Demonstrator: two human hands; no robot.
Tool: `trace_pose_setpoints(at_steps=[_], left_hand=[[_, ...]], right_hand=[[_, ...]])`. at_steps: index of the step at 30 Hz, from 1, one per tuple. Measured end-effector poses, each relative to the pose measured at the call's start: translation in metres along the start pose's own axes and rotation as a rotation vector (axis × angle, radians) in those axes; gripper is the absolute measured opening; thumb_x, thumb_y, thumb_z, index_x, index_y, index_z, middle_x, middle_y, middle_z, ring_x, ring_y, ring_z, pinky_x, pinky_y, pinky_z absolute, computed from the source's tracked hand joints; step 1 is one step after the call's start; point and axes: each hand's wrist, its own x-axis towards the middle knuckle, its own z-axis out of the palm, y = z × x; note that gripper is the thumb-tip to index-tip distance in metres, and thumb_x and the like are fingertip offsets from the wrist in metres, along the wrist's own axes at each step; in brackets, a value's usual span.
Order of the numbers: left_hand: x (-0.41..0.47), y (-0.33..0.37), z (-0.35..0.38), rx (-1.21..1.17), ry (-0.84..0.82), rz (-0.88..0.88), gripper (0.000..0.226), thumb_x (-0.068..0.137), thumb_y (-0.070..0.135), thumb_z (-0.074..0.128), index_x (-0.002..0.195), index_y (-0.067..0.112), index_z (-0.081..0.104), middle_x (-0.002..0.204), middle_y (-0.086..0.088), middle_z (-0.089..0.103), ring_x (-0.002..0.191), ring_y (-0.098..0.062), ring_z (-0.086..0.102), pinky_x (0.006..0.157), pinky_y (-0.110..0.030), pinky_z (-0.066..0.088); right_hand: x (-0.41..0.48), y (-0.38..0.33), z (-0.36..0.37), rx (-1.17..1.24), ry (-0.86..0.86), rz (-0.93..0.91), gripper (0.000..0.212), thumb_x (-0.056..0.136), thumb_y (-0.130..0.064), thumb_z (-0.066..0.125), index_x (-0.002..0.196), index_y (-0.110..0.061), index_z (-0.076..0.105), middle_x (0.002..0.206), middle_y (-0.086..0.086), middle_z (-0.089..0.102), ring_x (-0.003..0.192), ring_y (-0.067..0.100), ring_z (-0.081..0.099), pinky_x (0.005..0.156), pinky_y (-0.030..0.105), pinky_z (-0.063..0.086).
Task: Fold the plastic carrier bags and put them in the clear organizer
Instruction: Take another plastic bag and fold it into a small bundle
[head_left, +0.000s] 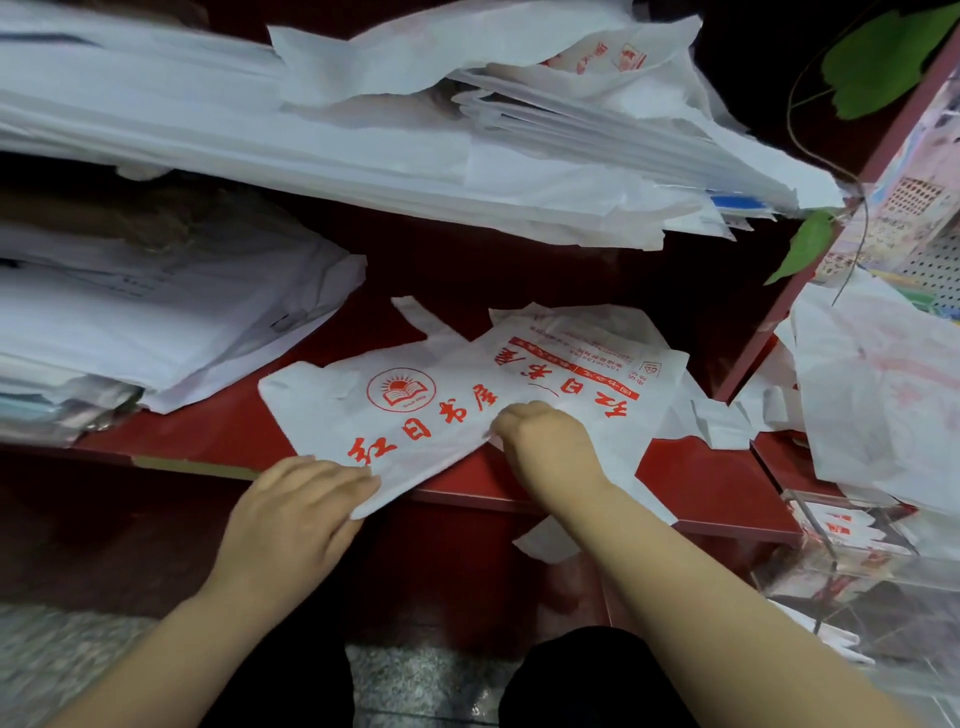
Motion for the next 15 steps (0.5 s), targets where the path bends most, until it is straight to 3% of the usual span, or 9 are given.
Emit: trace_pose_setpoints(at_steps=[2,3,5,6,10,15], left_hand=[[0.005,0.015,0.002,-0.017,0.039,0.005,0.052,0.096,0.030,0.031,0.080,0.010,0.075,0.080,-0.001,0.072,0.084,-0.012,0.048,0.079,-0.027,0.036],[0.009,0.023,0.005,-0.012,0.053,0.001,0.041,0.089,0.026,0.039,0.078,0.011,0.076,0.078,-0.001,0.072,0.083,-0.012,0.050,0.077,-0.026,0.036],[0.019,0.042,0.013,-0.007,0.043,-0.023,0.034,0.074,0.025,0.044,0.074,0.012,0.075,0.073,0.001,0.071,0.077,-0.015,0.059,0.072,-0.024,0.035],[0.026,0.052,0.016,-0.018,0.023,-0.041,0.034,0.071,0.026,0.043,0.071,0.014,0.075,0.070,0.003,0.071,0.070,-0.016,0.064,0.070,-0.024,0.034],[0.046,0.090,0.037,-0.085,-0.044,-0.060,0.032,0.066,0.026,0.042,0.060,0.019,0.072,0.057,0.008,0.064,0.051,-0.014,0.060,0.062,-0.024,0.032],[0.055,0.117,0.053,-0.208,-0.123,-0.011,0.027,0.070,0.034,0.048,0.059,0.023,0.069,0.057,0.011,0.064,0.053,-0.011,0.061,0.071,-0.021,0.034]], right_hand=[[0.001,0.008,0.002,0.067,-0.032,0.066,0.038,0.089,-0.004,0.046,0.126,-0.011,0.053,0.133,0.007,0.050,0.116,0.025,0.050,0.087,0.031,0.044],[-0.002,0.008,0.000,0.108,-0.014,0.066,0.042,0.087,-0.003,0.049,0.129,-0.010,0.050,0.137,0.008,0.047,0.117,0.028,0.050,0.089,0.034,0.045],[-0.013,0.008,-0.001,0.153,0.101,0.000,0.047,0.067,0.001,0.067,0.114,-0.004,0.061,0.121,0.017,0.059,0.095,0.034,0.064,0.073,0.037,0.053],[-0.020,0.011,0.004,0.157,0.183,-0.048,0.044,0.060,0.000,0.067,0.104,-0.004,0.065,0.109,0.017,0.065,0.085,0.032,0.067,0.067,0.035,0.054],[-0.053,0.020,0.015,0.244,0.224,-0.129,0.036,0.068,-0.015,0.042,0.090,-0.008,0.070,0.093,0.007,0.071,0.088,0.019,0.060,0.086,0.027,0.039],[-0.077,0.041,0.029,0.314,0.209,-0.036,0.028,0.076,-0.021,0.047,0.076,-0.009,0.072,0.085,0.005,0.073,0.082,0.016,0.066,0.093,0.029,0.034]])
